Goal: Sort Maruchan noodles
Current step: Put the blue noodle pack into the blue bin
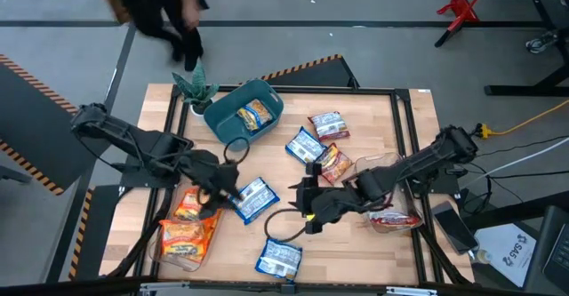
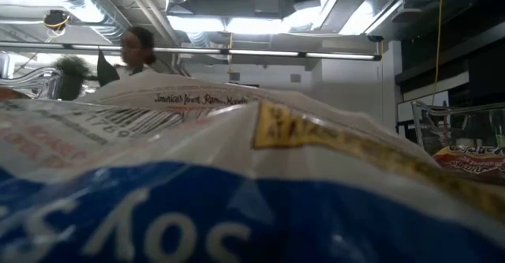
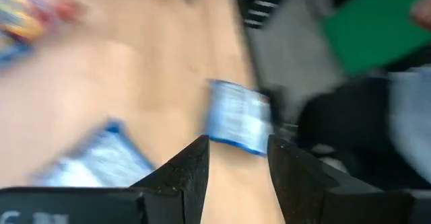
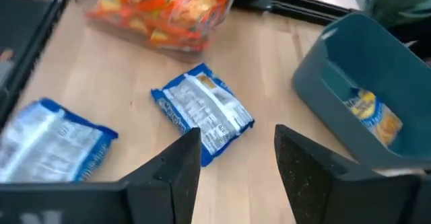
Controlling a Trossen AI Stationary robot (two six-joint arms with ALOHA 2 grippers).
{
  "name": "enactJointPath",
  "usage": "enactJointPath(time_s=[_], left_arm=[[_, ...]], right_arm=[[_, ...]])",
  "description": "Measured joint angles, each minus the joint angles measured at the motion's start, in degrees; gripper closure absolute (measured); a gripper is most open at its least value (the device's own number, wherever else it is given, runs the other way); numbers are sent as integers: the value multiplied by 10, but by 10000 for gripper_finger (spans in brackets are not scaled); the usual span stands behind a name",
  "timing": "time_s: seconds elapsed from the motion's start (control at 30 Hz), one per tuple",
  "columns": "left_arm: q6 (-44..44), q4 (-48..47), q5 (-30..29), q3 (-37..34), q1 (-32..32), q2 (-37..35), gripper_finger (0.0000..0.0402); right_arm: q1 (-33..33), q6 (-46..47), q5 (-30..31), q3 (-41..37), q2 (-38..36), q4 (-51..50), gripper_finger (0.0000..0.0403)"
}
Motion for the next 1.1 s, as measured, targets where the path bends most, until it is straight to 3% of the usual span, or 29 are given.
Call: enactJointPath(time_s=[0.17,0.37,0.6,0.8,1.1], left_arm=[[54,23,-34,-8,67,80,257],[102,6,-37,-15,133,176,257],[82,45,-23,-104,184,186,257],[30,123,-19,-188,189,186,257],[-13,220,-16,-229,187,235,257]], right_arm=[[-16,-30,0,-58,25,88,231],[-5,2,0,-62,24,67,231],[34,50,23,-62,16,7,231],[47,64,61,-62,16,16,231],[16,17,28,-62,61,33,231]])
